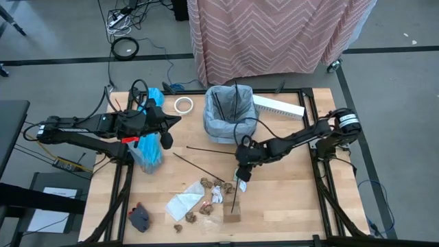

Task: Place trash/remove bag and relplace
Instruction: Put the zip tie into the trash bin

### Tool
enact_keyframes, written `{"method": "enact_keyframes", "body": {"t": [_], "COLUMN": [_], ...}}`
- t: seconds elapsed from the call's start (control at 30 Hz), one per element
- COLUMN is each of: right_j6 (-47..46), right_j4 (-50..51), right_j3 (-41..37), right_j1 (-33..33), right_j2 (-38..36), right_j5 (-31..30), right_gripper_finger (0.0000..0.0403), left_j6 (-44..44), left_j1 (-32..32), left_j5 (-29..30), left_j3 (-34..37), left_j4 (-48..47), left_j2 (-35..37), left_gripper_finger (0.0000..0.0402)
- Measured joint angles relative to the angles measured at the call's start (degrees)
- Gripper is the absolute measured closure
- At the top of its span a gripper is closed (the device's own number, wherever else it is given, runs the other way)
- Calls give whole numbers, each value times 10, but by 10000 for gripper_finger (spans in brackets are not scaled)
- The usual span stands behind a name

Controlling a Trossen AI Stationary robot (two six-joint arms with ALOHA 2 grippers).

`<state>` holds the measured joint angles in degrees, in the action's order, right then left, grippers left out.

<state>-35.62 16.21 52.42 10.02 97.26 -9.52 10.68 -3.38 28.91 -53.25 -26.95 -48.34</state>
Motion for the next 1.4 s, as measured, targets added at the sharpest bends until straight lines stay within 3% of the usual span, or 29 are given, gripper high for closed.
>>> {"method": "enact_keyframes", "body": {"t": [0.27,0.83,1.1,1.2,1.4], "right_j6": [-68,-192,-321,-331,-330], "right_j4": [8,31,144,127,64], "right_j3": [0,0,0,0,0], "right_j1": [-4,34,62,54,29], "right_j2": [6,-3,-45,-50,-36], "right_j5": [-63,-67,-175,-199,-189], "right_gripper_finger": [287,302,307,306,299], "left_j6": [-1,-5,-13,-13,-14], "left_j1": [0,0,0,0,0], "left_j5": [4,14,14,14,14], "left_j3": [0,0,0,0,0], "left_j4": [-3,-12,-12,-12,-13], "left_j2": [0,0,0,0,0], "left_gripper_finger": [387,387,387,387,387]}}
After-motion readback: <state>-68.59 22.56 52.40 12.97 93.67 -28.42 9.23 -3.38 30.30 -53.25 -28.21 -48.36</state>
